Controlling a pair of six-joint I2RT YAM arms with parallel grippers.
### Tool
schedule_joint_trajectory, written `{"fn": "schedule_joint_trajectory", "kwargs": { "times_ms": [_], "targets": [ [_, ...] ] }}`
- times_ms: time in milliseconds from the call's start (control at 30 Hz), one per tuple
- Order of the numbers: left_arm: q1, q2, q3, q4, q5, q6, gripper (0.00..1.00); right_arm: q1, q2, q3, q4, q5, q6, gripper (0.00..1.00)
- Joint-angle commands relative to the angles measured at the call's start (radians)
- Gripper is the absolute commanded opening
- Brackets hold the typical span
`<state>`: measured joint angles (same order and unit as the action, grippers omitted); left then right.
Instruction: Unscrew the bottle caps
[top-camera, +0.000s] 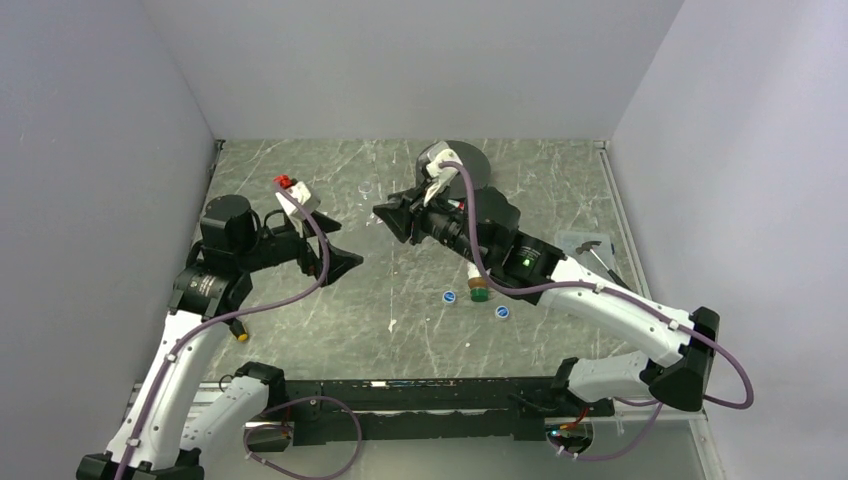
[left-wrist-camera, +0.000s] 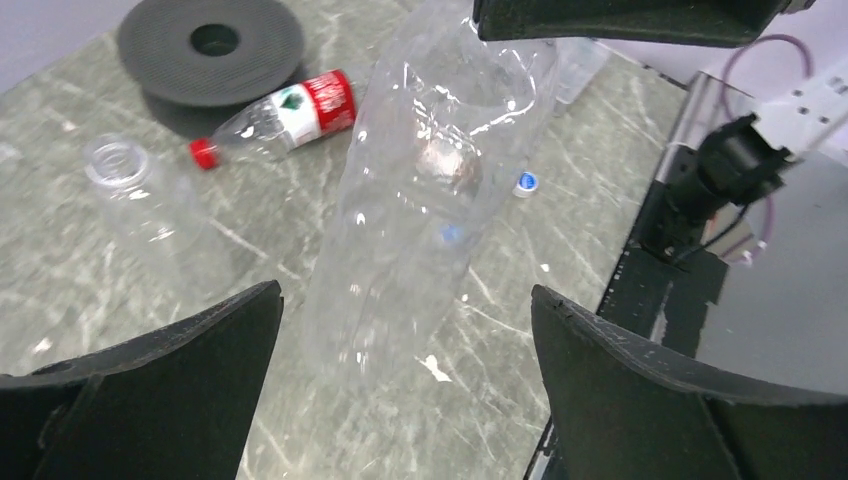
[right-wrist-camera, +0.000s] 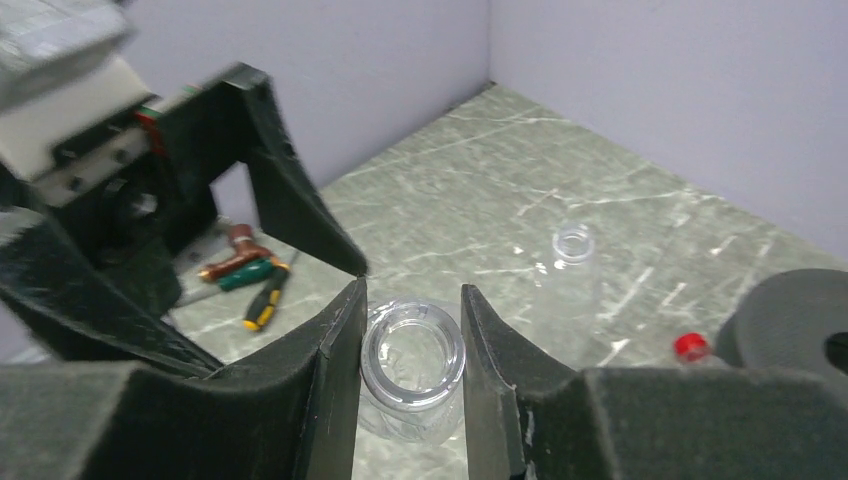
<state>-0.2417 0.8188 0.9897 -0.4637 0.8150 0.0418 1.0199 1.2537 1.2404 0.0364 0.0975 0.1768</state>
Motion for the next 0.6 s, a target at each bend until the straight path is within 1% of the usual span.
{"fn": "schedule_joint_trajectory", "kwargs": {
  "times_ms": [0, 67, 267, 400, 467, 567],
  "targets": [
    [0.000, -0.034, 0.087, -0.086, -0.195, -0.008, 1.00, -0.039, 0.047, -0.006, -0.020, 0.030, -0.128, 0.03],
    [-0.001, -0.036, 0.115, -0.121, -0.218, -0.006, 1.00, -0.046, 0.084, -0.011, -0.014, 0.055, -0.154, 0.01],
    [-0.001, -0.033, 0.129, -0.155, -0.267, -0.033, 1.00, -0.043, 0.221, 0.018, -0.007, 0.118, -0.214, 0.00],
    [-0.001, -0.019, 0.147, -0.166, -0.318, -0.036, 0.99, -0.029, 0.267, -0.007, 0.036, 0.157, -0.242, 0.00],
    [-0.001, -0.008, 0.157, -0.175, -0.335, -0.074, 0.99, -0.020, 0.297, -0.017, 0.055, 0.184, -0.255, 0.00],
    [-0.001, 0.014, 0.174, -0.195, -0.346, -0.085, 0.99, -0.008, 0.334, -0.025, 0.082, 0.212, -0.267, 0.00]
  ]
}}
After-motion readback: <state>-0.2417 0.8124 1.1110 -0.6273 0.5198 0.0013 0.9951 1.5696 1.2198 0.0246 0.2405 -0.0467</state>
